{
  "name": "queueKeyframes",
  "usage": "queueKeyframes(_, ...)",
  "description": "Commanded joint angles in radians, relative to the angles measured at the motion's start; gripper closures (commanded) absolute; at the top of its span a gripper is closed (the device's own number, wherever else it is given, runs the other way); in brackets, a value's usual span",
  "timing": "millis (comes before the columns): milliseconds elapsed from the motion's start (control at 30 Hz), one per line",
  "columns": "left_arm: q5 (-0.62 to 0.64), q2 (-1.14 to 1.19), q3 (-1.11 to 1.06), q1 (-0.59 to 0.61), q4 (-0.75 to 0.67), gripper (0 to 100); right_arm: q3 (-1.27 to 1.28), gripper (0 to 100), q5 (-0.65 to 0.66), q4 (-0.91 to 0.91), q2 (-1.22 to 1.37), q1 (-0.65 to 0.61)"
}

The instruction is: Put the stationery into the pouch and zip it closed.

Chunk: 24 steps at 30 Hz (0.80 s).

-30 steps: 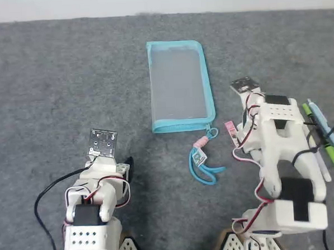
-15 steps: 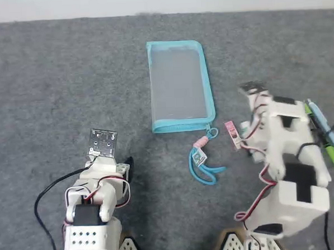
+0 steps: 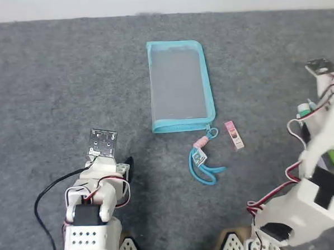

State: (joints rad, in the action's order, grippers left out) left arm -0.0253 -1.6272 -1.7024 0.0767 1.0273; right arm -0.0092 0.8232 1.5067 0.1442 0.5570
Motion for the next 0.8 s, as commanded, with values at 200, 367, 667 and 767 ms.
queueKeyframes(200, 0.009, -0.021, 0.012, 0.006, 0.008, 82, 0.207, 96.8, 0.054, -0.237, -0.005, -0.087)
queueKeyframes(367, 0.009, -0.021, 0.012, 0.006, 0.008, 82, 0.212, 96.2, -0.080, -0.329, -0.005, -0.101)
queueKeyframes(667, 0.009, -0.021, 0.012, 0.006, 0.008, 82, 0.203, 79.3, -0.083, -0.282, -0.018, -0.104)
queueKeyframes(767, 0.009, -0.021, 0.012, 0.006, 0.008, 82, 0.181, 80.3, -0.089, -0.268, -0.019, -0.108)
